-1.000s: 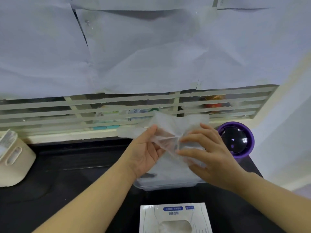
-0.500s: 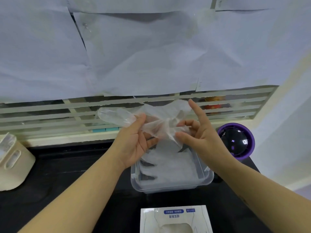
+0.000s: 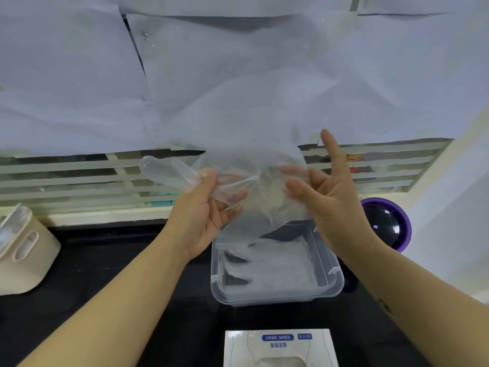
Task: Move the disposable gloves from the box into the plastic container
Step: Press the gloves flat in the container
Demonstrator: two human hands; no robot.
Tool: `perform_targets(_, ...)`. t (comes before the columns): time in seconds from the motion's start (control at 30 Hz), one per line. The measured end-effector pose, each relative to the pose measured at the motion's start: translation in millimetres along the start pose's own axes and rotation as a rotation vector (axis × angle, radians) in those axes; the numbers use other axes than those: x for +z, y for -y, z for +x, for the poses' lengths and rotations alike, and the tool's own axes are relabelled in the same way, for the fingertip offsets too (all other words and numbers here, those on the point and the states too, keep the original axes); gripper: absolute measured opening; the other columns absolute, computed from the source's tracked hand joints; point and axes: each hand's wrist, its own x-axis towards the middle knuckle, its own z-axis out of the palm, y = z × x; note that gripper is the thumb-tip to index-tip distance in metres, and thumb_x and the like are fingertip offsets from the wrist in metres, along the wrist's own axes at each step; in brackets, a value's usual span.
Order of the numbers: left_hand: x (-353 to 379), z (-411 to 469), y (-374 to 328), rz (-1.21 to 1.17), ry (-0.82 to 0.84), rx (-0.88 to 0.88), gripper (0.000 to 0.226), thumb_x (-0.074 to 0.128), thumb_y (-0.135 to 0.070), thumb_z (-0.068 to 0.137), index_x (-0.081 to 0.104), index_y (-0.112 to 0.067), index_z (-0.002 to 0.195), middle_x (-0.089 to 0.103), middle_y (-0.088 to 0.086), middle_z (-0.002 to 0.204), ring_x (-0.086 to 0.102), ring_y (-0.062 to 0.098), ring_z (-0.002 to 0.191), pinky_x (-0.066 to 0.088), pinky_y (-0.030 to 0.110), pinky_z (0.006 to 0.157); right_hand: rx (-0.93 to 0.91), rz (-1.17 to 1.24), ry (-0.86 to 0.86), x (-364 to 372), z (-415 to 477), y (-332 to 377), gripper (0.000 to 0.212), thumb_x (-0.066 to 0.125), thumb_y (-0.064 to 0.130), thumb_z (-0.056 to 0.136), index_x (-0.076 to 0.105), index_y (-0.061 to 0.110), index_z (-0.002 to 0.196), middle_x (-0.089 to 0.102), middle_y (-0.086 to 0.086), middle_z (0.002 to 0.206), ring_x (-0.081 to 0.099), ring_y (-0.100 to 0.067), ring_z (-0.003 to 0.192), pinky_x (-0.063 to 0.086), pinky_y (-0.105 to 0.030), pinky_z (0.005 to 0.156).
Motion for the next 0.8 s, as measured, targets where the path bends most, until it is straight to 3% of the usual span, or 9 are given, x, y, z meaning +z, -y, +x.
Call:
perform_targets(0.07, -2, 1, 2, 0.018, -0.004, 0.008, 0.033, 0.040, -0.029, 0.103, 0.061, -0.004, 0.109, 0.074, 0.011, 0.098, 0.072, 0.016, 0.074, 0.057, 0.023, 0.054, -0.090, -0.209, 0.043, 2, -3, 4, 0.076, 0.070, 0.020, 0.080, 0.028, 0.050, 0.136, 0.070, 0.007, 0.109, 0.056, -0.051, 0.088, 0.053, -0.057, 0.082)
perform_targets(0.2, -4, -1, -1, 0.011, 0.092, 0.019, 0.043, 0.055, -0.044, 0.091, 0.065, -0.009, 0.115, 0.069, 0.009, 0.105, 0.064, 0.019, 0.082, 0.054, 0.025, 0.064, -0.100, -0.512, 0.207, 0, -1, 17, 0.045, 0.063, 0.013, 0.088, 0.055, 0.046, 0.117, 0.068, 0.007, 0.090, 0.063, -0.026, 0.074, 0.058, -0.039, 0.071)
perform_targets(0.3, -10, -2, -6, -0.085, 0.165, -0.020, 0.042, 0.072, -0.040, 0.076, 0.070, -0.014, 0.110, 0.063, 0.005, 0.106, 0.059, 0.013, 0.072, 0.053, 0.023, 0.061, -0.005, -0.521, 0.271, -6, 6, 20, 0.057, 0.063, 0.010, 0.088, 0.047, 0.036, 0.135, 0.071, 0.002, 0.084, 0.053, -0.025, 0.052, 0.059, -0.032, 0.062)
perform_targets(0.33, -13, -4, -3, -0.093, 0.141, -0.017, 0.033, 0.073, -0.033, 0.077, 0.071, -0.016, 0.106, 0.064, 0.004, 0.101, 0.060, 0.012, 0.069, 0.055, 0.022, 0.059, 0.033, -0.526, 0.280, -9, 8, 15, 0.063, 0.064, 0.010, 0.088, 0.041, 0.034, 0.141, 0.071, -0.004, 0.090, 0.052, -0.032, 0.053, 0.059, -0.039, 0.065)
perform_targets(0.43, -33, -6, 12, -0.015, -0.094, -0.039, 0.018, 0.058, -0.010, 0.092, 0.060, -0.021, 0.106, 0.072, 0.001, 0.085, 0.066, 0.013, 0.070, 0.055, 0.023, 0.055, 0.146, -0.613, 0.296, -22, 11, -11, 0.076, 0.066, 0.009, 0.087, 0.027, 0.031, 0.149, 0.060, -0.021, 0.122, 0.058, -0.043, 0.067, 0.056, -0.052, 0.071)
perform_targets(0.53, -68, -4, 27, 0.257, -0.435, -0.016, 0.049, 0.058, -0.010, 0.095, 0.042, -0.017, 0.141, 0.065, -0.002, 0.090, 0.059, 0.012, 0.075, 0.054, 0.029, 0.074, 0.227, -0.784, 0.356, -34, 8, -44, 0.082, 0.068, 0.011, 0.086, 0.020, 0.025, 0.151, 0.052, -0.013, 0.138, 0.055, -0.008, 0.058, 0.055, -0.025, 0.063)
perform_targets(0.63, -79, -6, 30, 0.737, -0.610, 0.246, 0.056, 0.060, -0.014, 0.094, 0.035, -0.024, 0.143, 0.051, -0.010, 0.097, 0.049, 0.003, 0.074, 0.046, 0.019, 0.077, 0.289, -0.921, 0.397, -35, 3, -61, 0.074, 0.064, 0.008, 0.087, 0.027, 0.021, 0.149, 0.046, -0.006, 0.141, 0.053, 0.000, 0.075, 0.044, -0.017, 0.073)
perform_targets(0.73, -54, -7, 32, 1.161, -0.286, 0.532, 0.038, 0.058, -0.015, 0.093, 0.049, -0.030, 0.126, 0.050, -0.015, 0.103, 0.049, 0.000, 0.068, 0.039, 0.012, 0.062, 0.373, -0.983, 0.445, -34, 1, -73, 0.072, 0.060, 0.007, 0.088, 0.025, 0.023, 0.149, 0.037, 0.012, 0.135, 0.050, -0.002, 0.092, 0.040, -0.007, 0.071)
perform_targets(0.8, -38, 3, 40, 1.522, 0.111, 0.476, 0.029, 0.053, -0.022, 0.096, 0.054, -0.033, 0.123, 0.052, -0.017, 0.110, 0.055, -0.004, 0.084, 0.042, 0.012, 0.071, 0.408, -1.042, 0.476, -34, 2, -83, 0.074, 0.060, 0.009, 0.089, 0.022, 0.022, 0.151, 0.036, 0.010, 0.144, 0.051, -0.008, 0.105, 0.038, -0.008, 0.074)
